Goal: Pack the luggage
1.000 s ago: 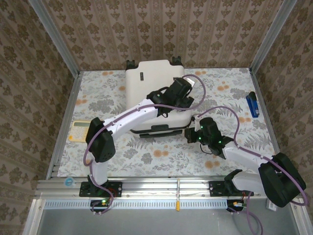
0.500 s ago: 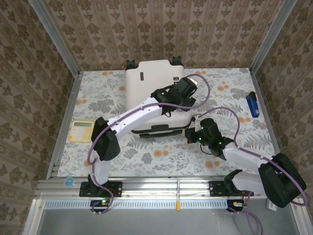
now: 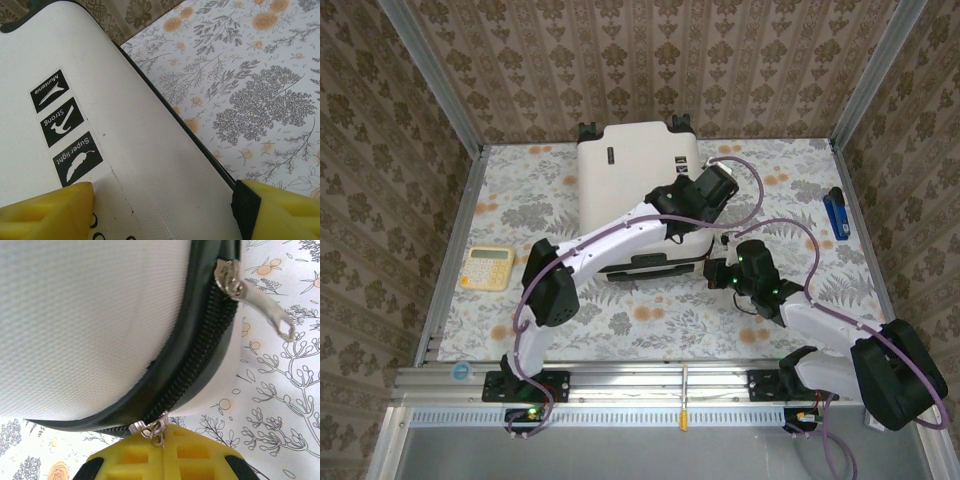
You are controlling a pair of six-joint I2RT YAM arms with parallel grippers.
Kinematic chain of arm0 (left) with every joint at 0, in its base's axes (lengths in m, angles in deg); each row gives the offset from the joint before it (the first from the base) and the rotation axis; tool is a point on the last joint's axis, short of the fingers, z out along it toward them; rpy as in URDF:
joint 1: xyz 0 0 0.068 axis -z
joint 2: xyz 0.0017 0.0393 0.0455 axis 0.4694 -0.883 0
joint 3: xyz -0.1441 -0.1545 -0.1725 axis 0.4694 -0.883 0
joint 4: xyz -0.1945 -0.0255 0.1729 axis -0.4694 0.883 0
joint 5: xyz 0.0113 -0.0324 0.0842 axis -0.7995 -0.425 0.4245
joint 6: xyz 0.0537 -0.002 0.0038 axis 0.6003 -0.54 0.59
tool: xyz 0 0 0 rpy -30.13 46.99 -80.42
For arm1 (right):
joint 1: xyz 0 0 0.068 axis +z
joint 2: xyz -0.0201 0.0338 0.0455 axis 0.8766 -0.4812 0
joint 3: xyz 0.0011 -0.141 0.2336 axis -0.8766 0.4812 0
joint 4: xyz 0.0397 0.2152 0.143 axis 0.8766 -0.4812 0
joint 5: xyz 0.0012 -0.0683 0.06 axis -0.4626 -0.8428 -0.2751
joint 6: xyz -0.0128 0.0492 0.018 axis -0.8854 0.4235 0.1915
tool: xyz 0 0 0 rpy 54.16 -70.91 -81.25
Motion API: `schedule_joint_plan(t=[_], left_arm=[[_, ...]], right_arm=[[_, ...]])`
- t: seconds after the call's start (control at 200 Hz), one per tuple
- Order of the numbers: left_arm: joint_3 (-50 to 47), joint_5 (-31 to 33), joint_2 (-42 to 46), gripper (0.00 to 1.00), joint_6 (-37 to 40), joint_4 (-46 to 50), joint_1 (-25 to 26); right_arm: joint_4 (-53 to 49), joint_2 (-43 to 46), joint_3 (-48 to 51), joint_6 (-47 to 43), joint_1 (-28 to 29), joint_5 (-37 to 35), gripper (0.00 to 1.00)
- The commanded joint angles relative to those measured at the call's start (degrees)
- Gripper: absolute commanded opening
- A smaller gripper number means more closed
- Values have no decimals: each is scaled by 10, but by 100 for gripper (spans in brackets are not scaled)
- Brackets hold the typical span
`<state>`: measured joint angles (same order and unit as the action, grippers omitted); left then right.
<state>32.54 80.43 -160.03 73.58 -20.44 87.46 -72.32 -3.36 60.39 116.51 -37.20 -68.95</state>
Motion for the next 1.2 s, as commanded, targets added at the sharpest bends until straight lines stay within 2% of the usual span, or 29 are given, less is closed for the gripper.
schedule_joint_plan(t=[0.0,0.245,0.8,1.195], left_arm=[[-71,12,-52,73,25,181,-17],[-97,1,-49,72,32,169,-19],[-136,-32,-35,71,36,133,-19],[-198,-51,-16,71,34,100,-29]], right_arm=[[-55,14,-30,-7,-41,-43,0],[-103,-21,-87,-33,-82,3,0],[-146,-95,-180,-47,-141,12,0],[-176,-129,-244,-63,-176,16,0]])
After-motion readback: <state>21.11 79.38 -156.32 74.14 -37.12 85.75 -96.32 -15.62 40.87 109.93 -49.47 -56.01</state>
